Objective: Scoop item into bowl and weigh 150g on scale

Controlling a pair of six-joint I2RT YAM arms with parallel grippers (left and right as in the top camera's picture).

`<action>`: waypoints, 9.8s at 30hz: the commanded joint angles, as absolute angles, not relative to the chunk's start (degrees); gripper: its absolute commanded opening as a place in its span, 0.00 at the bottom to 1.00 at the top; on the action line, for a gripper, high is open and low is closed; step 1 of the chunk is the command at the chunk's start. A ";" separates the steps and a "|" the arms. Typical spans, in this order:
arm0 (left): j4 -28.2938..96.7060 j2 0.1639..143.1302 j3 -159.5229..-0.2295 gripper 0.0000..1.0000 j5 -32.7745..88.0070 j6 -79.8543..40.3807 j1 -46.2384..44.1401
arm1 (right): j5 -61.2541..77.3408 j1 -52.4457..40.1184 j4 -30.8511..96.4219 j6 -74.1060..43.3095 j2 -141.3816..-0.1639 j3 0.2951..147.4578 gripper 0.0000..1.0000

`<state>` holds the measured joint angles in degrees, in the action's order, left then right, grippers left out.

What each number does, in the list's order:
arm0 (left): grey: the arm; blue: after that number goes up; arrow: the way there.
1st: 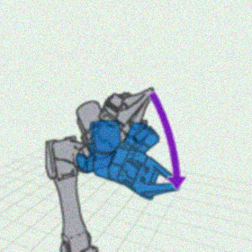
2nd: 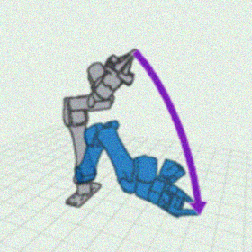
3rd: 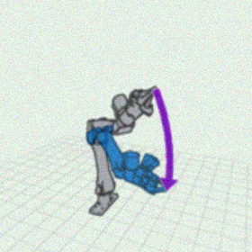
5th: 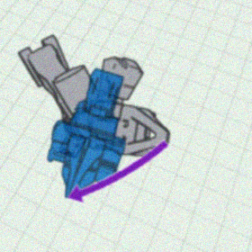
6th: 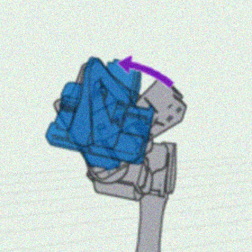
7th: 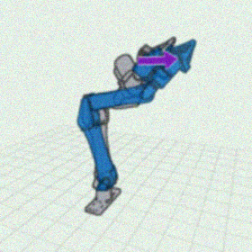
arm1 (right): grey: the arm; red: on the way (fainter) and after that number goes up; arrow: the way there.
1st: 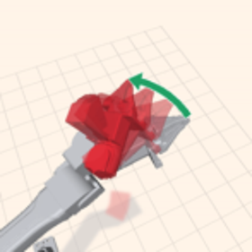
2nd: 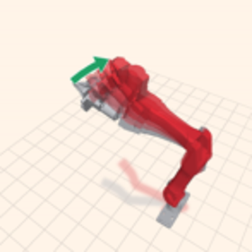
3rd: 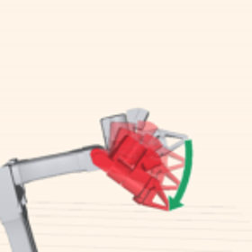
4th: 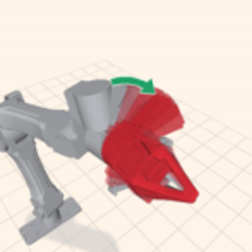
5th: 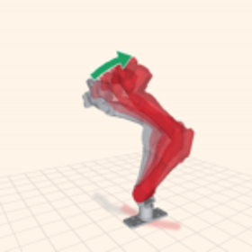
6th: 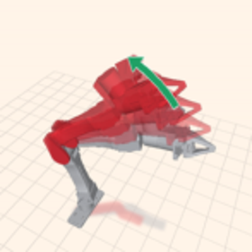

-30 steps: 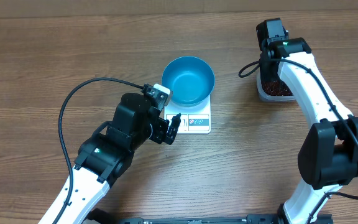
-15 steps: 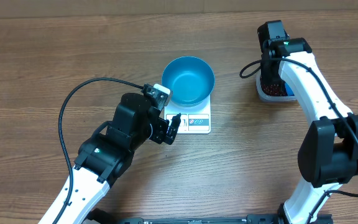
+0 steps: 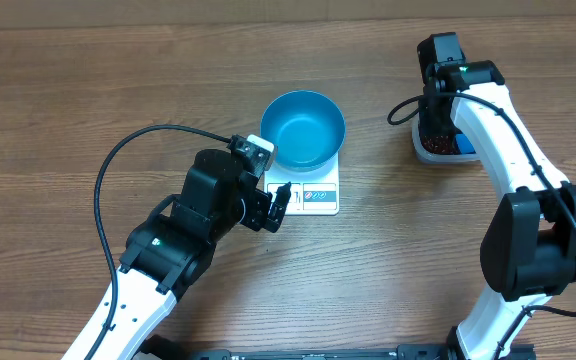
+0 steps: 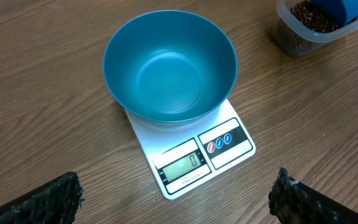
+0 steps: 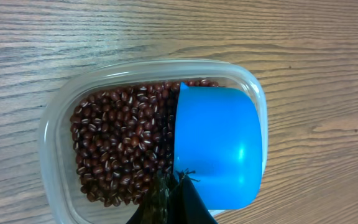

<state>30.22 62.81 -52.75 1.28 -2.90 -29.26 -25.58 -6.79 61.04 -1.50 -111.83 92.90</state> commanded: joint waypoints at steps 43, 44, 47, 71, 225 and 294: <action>30.15 63.00 -52.21 0.99 1.30 -3.44 -29.28 | 3.46 5.45 58.54 -0.75 -109.82 93.03 0.04; 30.15 63.00 -52.21 0.99 1.30 -3.44 -29.28 | 4.03 5.61 58.61 -0.25 -109.82 93.03 0.04; 30.15 63.00 -52.21 1.00 1.30 -3.44 -29.28 | 5.04 5.65 58.72 0.47 -109.82 93.03 0.04; 30.15 63.00 -52.21 1.00 1.30 -3.44 -29.28 | 13.21 6.24 59.05 3.51 -109.84 93.03 0.04; 30.15 63.00 -52.21 0.99 1.30 -3.44 -29.28 | 40.36 22.65 58.61 -7.07 -111.37 83.57 0.04; 30.15 63.00 -52.21 0.99 1.30 -3.44 -29.28 | 64.62 31.27 65.17 6.09 -109.14 85.32 0.04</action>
